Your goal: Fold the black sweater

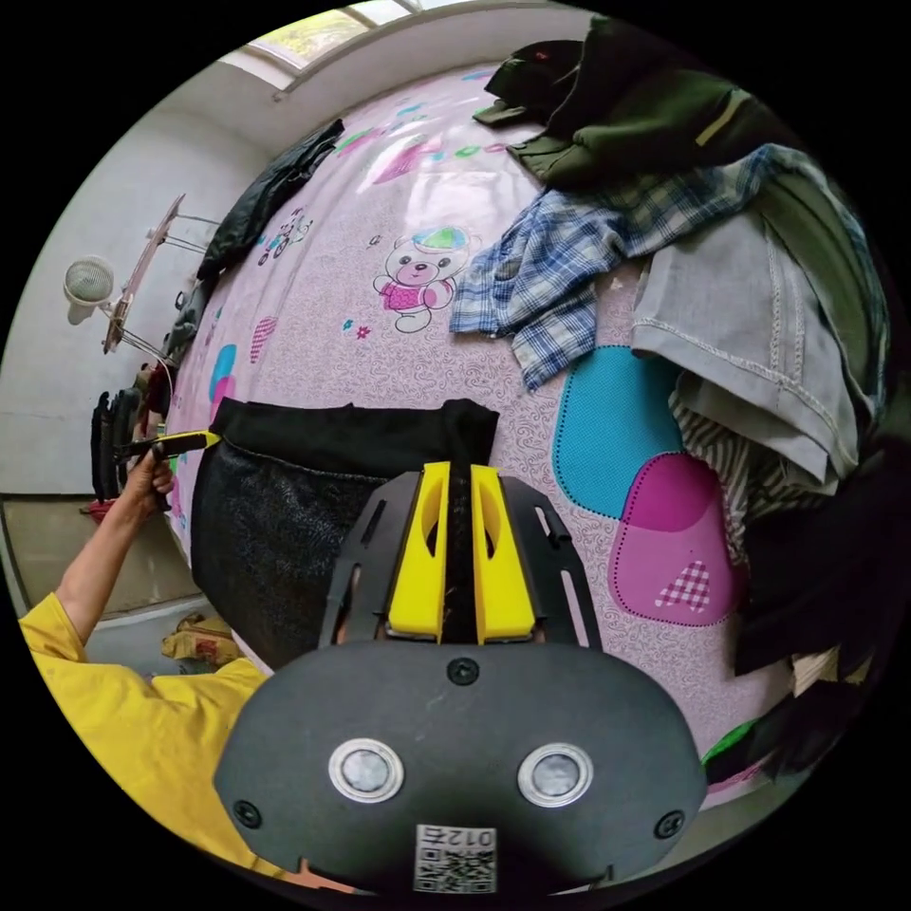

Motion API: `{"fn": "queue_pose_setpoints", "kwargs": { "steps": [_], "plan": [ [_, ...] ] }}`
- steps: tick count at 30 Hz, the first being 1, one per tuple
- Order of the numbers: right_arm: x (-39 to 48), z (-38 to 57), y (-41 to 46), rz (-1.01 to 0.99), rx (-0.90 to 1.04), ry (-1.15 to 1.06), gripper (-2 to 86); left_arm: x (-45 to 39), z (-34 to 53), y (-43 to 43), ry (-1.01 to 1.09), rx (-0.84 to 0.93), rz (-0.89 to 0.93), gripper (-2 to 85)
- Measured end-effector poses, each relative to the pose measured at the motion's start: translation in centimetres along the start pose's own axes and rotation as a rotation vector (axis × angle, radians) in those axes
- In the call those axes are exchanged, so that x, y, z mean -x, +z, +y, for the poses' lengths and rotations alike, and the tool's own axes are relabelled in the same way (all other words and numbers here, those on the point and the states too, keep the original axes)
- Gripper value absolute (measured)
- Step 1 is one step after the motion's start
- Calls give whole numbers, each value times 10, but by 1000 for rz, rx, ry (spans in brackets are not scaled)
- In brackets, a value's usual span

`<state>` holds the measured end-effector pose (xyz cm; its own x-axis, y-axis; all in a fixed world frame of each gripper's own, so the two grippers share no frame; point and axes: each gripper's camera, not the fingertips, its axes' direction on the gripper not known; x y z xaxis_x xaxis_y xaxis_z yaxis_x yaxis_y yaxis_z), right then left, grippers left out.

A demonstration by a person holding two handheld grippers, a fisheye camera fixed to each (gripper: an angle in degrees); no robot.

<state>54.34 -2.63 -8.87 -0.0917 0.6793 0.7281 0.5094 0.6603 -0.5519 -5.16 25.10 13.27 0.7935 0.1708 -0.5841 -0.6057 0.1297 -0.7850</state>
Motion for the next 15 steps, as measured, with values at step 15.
{"fn": "queue_pose_setpoints", "kwargs": {
  "steps": [15],
  "plan": [
    [-46, 82, -39, -129, 20, 31, 75, 15, 104, -27, -40, -78, 98, 19]
  ]
}}
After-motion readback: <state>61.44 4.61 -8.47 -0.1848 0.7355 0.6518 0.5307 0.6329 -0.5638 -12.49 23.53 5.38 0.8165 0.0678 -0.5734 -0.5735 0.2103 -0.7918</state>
